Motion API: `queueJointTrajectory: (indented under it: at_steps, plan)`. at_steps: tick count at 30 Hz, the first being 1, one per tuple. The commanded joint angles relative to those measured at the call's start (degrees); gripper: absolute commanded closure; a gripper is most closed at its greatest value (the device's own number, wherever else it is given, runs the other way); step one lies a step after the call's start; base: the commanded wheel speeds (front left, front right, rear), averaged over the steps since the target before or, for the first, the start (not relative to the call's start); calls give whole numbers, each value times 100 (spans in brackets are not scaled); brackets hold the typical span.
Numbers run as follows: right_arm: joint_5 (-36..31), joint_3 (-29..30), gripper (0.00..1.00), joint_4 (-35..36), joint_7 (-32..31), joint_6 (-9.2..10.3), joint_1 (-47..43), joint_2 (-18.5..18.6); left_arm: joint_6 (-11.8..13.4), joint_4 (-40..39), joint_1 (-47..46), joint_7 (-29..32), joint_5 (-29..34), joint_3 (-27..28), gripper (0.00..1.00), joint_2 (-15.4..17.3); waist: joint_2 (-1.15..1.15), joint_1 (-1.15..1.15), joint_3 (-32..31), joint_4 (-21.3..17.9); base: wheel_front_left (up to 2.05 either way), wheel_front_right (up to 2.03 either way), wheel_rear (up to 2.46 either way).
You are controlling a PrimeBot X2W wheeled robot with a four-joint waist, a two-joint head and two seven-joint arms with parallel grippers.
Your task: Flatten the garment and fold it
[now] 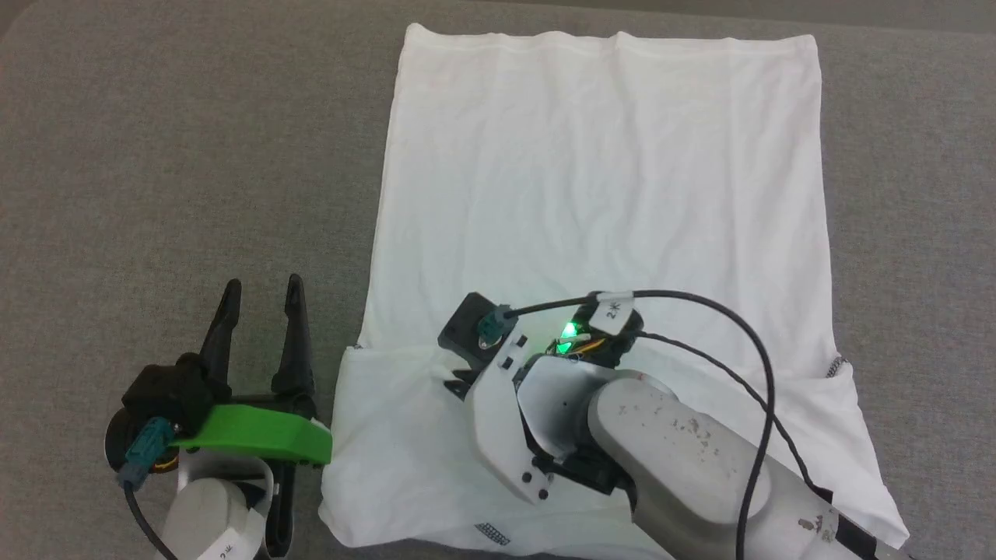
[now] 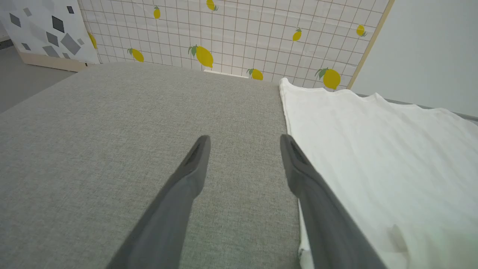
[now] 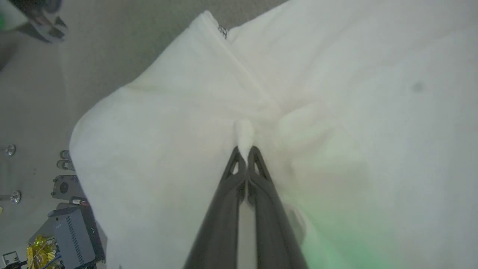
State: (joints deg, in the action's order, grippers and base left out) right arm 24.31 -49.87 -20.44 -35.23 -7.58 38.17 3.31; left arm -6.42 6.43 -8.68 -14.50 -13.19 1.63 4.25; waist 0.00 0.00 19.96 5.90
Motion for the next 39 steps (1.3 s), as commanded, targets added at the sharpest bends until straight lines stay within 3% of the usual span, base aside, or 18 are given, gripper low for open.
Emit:
queueJointTrajectory:
  at_steps: [1, 8, 12, 20, 28, 39]
  plan:
    - [115, 79, 0, 120, 199, 9, 25, -22, 11, 5, -21, -48, -8, 22, 0, -6, 0, 0, -140, -96, 0, 0, 0]
    - [67, 1268, 0, 1165, 1446, 9, -520, 4, -13, 27, 43, -29, 96, 4, 0, 245, 0, 0, -502, -410, 0, 0, 0]
    - [-494, 2182, 0, 1894, 2148, 9, -1063, 149, -49, -12, -177, 221, 103, -108, 0, 533, 0, 0, -539, -641, 0, 0, 0]
    - [-1405, 3616, 0, 2760, 2937, 9, -2032, 46, -99, 55, -1450, 1124, -324, -384, 0, 1287, 0, 0, -67, -1188, 0, 0, 0]
    - [-1659, 4180, 0, 2905, 3436, 9, -2316, -34, -105, 482, -3111, 2510, -1007, -901, 0, 2256, 0, 0, 744, -1762, 0, 0, 0]
    - [-1042, 4496, 0, 2771, 3821, 9, -2327, -42, -25, 902, -4517, 4622, -1688, -885, 0, 3216, 0, 0, 1669, -2396, 0, 0, 0]
